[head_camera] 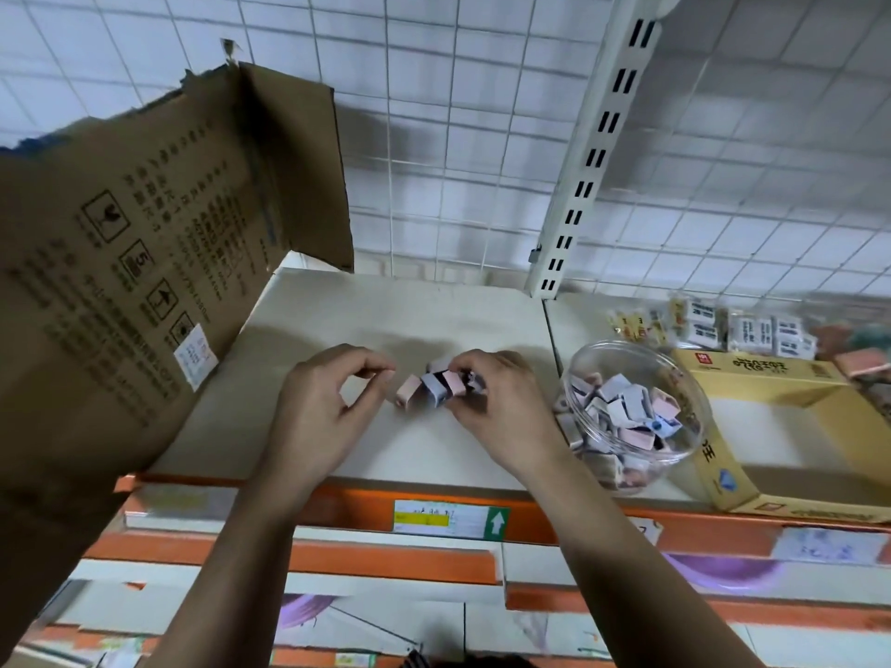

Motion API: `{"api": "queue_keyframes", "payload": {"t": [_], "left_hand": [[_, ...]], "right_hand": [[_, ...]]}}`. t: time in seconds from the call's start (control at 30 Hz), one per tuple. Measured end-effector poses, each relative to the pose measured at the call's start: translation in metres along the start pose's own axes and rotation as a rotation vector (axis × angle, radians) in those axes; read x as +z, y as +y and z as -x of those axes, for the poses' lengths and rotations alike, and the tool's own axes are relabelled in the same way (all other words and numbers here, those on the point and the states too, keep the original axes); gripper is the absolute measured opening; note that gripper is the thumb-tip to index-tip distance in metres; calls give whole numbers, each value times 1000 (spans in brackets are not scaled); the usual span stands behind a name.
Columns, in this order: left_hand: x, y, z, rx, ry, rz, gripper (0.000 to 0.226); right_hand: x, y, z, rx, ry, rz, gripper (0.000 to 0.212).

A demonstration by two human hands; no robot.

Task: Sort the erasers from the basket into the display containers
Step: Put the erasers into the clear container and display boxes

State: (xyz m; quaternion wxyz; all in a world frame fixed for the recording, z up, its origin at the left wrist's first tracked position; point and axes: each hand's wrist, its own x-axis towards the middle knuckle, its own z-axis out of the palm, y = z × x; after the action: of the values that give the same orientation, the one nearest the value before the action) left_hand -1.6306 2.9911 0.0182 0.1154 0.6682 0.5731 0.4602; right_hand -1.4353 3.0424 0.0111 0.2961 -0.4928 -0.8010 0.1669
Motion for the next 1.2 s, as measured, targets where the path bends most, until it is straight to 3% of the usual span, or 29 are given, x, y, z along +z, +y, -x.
{"api": "queue_keyframes", "payload": {"t": [0.13,0.23,0.33,0.57,0.77,0.87,1.0,1.2], "left_hand": [[2,-1,-1,1,-24,-26,4],[5,-2,-2,-57,-61,-66,27],[11,-3,-5,-80,-116,-164,34],[20,2,-9,-112,-135,-299,27],[22,21,-17,-143,-81,-256,18],[25,44,-23,-89,-23,-164,15],[36,81,-25,14,3,-21,14],[66,119,-24,122,-66,131,14]], "right_hand": [[3,4,-1,-40,104,-9,21],[-2,0,-2,-82,164,-6,19],[-8,-8,1,-122,199,-71,19],[-27,-22,14,-89,127,-336,13],[-71,-25,25,-138,212,-495,10],[-99,-13,33,-147,290,-462,4],[-128,16,49,-8,344,-466,20],[-151,56,73,-117,364,-156,11]]}}
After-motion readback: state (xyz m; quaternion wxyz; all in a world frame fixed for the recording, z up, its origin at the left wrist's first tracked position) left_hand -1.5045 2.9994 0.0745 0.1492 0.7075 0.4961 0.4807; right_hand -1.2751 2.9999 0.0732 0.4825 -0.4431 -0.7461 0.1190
